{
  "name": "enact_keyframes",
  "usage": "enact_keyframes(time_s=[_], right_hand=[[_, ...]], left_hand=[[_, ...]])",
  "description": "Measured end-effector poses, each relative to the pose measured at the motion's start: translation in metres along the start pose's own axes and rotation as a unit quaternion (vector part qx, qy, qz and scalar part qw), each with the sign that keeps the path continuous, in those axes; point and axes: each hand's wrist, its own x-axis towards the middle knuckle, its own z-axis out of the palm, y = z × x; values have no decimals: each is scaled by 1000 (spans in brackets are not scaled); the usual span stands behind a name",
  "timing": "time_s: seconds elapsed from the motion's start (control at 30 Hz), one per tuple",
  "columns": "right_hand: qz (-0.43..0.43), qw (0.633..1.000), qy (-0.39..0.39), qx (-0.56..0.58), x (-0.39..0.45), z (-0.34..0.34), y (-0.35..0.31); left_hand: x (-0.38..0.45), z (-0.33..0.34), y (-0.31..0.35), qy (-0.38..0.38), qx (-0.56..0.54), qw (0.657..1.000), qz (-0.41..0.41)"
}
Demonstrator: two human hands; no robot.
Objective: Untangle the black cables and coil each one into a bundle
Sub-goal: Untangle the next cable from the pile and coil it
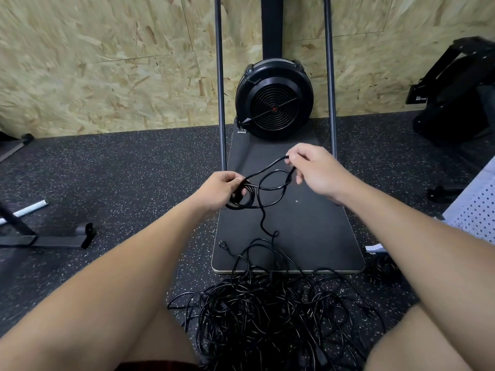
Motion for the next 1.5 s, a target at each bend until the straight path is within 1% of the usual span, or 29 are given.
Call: enact_keyframes(time_s=[0.07, 0.13, 0.2, 0.3, 0.37, 0.47, 0.53, 0.6, 0.67, 0.7, 0.73, 0.77, 0.8, 0.93, 1.07, 1.13, 1.3, 1.5], right_hand=[[-8, 999, -10, -48, 0, -1, 8], [-59, 990, 4, -129, -1, -3, 18], [-98, 981, -8, -165, -2, -5, 19], [-137, 963, -85, -214, -7, 2, 11], [-140, 946, -130, -263, -11, 12, 6], [-130, 914, -148, -356, -9, 22, 2], [-144, 920, -152, -331, -8, 21, 0], [-153, 946, -128, -256, -7, 14, -2], [-123, 978, -54, -157, -6, 4, -3], [-93, 991, -6, -95, -4, -1, -2], [-62, 997, 34, -38, -2, -5, 0], [-35, 998, 59, -8, 1, -10, 3], [-15, 997, 68, -12, 2, -13, 7], [49, 990, 39, -130, -1, -14, 21], [53, 978, 35, -199, 1, -15, 23], [72, 971, 24, -228, 1, -15, 25], [130, 964, -30, -231, -1, -12, 31], [149, 953, -80, -251, 3, -7, 37]], left_hand=[[0, 2, 2, 12, 19, 1000, -8], [1, 4, -1, 27, 43, 999, -11], [3, 6, -3, 32, 68, 997, -12], [3, 13, 1, 19, 111, 994, 2], [1, 20, 5, -4, 114, 993, 11], [-1, 26, 4, -36, 86, 996, 7], [-2, 25, 3, -39, 55, 998, -1], [-3, 19, 4, -27, 16, 999, -8], [-3, 9, 3, 2, -8, 1000, -23], [-3, 4, 1, 13, -12, 999, -31], [-2, -1, -2, 15, -15, 999, -37], [-2, -6, -4, 13, -23, 999, -38], [-2, -9, -5, 9, -32, 999, -36], [2, -8, -3, 24, -59, 998, -20], [0, 1, 5, 53, -75, 996, -5], [-2, 2, 10, 66, -86, 994, 6], [1, 4, 14, 86, -161, 983, 0], [1, 10, 20, 128, -165, 978, -5]])
